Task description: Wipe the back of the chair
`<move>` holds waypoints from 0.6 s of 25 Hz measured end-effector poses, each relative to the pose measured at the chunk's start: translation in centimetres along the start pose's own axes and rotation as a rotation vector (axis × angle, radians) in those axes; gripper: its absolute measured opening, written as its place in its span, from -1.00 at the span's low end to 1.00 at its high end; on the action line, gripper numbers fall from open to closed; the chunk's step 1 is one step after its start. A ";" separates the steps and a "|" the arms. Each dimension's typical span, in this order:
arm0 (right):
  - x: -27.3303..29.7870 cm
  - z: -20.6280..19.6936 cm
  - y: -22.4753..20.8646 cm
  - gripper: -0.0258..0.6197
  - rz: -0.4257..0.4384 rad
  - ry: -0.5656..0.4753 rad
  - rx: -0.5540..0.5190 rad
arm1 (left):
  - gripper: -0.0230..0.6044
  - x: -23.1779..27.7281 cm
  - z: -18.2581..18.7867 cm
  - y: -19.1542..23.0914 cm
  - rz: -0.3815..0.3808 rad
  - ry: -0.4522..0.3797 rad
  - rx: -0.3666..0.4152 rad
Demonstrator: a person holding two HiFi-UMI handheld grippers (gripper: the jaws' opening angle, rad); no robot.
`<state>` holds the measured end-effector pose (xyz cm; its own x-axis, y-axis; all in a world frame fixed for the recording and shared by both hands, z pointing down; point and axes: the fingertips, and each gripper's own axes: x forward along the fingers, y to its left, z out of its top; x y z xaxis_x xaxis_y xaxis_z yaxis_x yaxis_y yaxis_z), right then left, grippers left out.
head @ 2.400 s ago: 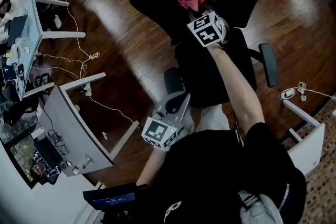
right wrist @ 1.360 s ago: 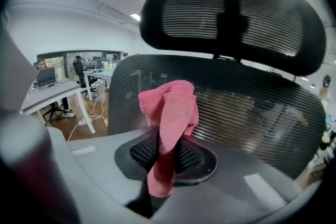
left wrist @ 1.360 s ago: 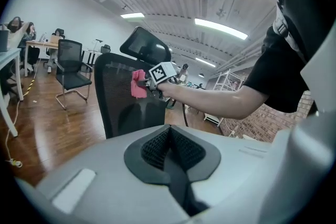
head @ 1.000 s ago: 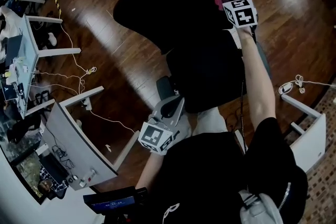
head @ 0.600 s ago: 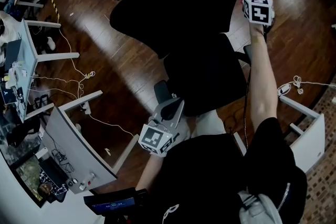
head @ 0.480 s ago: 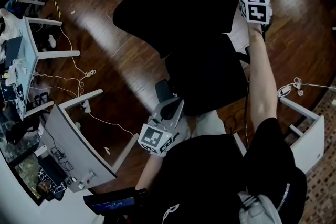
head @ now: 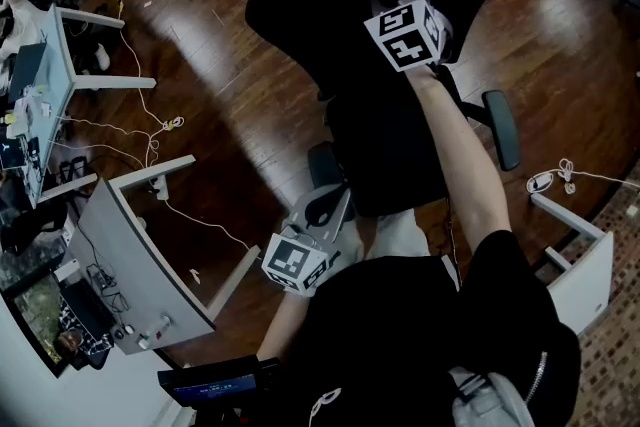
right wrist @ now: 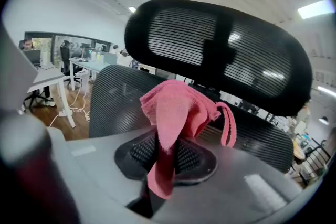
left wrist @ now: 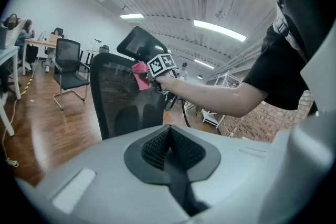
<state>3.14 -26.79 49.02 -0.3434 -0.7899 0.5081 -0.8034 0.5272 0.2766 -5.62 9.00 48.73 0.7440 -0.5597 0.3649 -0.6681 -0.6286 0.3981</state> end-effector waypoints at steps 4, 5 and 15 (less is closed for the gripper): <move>1.7 3.5 8.6 -0.77 0.129 -0.037 -0.064 | -0.97 -1.8 -0.5 1.1 0.031 -0.008 -0.014; 1.9 4.2 10.3 -0.77 0.154 -0.045 -0.079 | -0.97 -2.3 -0.6 1.4 0.041 -0.009 -0.018; 1.3 11.0 23.3 -0.77 0.482 -0.192 -0.200 | -0.97 -5.9 -1.2 4.3 0.109 -0.032 -0.042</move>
<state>-21.35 -18.98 47.14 -0.7468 -0.4773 0.4632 -0.4318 0.8776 0.2082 -12.90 10.30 49.32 0.6662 -0.6408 0.3814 -0.7443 -0.5402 0.3926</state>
